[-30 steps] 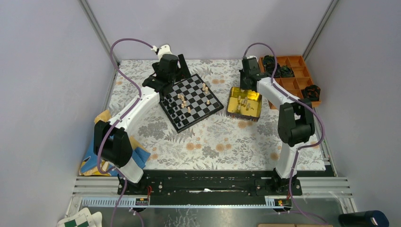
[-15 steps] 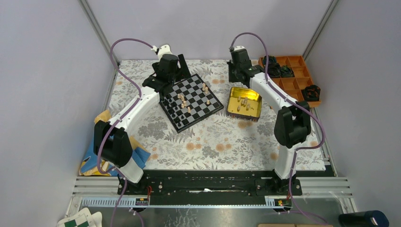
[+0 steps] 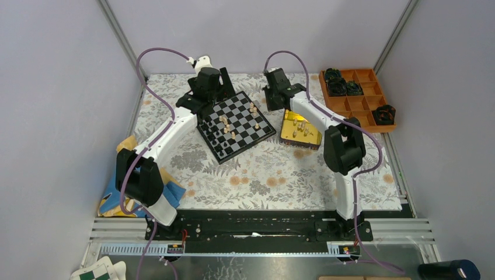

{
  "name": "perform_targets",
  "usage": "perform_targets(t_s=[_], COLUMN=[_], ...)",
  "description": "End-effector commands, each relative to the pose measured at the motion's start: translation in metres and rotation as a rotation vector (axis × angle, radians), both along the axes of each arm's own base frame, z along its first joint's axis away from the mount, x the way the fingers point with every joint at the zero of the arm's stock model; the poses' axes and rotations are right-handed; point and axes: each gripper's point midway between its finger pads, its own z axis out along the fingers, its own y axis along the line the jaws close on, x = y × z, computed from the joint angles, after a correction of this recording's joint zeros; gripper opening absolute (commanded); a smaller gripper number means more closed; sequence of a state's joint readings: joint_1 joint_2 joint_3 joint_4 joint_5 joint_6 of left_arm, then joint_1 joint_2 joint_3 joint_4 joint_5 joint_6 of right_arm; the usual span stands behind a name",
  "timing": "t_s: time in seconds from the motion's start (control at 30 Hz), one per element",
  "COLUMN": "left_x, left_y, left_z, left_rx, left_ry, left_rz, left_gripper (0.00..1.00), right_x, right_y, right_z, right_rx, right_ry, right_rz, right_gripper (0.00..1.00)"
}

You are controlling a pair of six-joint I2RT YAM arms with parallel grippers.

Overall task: Set up the chess pieces on the board
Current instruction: Place the chess piece on the chessboard.

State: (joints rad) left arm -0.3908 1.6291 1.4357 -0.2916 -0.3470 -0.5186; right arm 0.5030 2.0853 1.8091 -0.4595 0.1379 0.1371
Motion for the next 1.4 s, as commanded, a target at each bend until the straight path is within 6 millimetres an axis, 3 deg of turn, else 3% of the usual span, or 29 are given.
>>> perform_targets(t_s=[0.0,0.67,1.37], left_x=[-0.002,-0.003,-0.002], left_y=[0.007,0.011,0.013], left_z=[0.009,0.003,0.000], left_rx=[-0.014,0.003,0.004], left_ry=[-0.025,-0.012,-0.004], left_rz=[0.024,0.033,0.031], left_gripper=[0.99,0.99,0.99], right_x=[0.002,0.006,0.008], right_y=[0.017,0.044,0.056], right_z=[0.010,-0.017,-0.034], right_rx=[0.014,-0.001,-0.029], right_ry=[-0.019,0.015,0.038], right_rz=[0.043,0.086,0.102], right_gripper=[0.00,0.00,0.00])
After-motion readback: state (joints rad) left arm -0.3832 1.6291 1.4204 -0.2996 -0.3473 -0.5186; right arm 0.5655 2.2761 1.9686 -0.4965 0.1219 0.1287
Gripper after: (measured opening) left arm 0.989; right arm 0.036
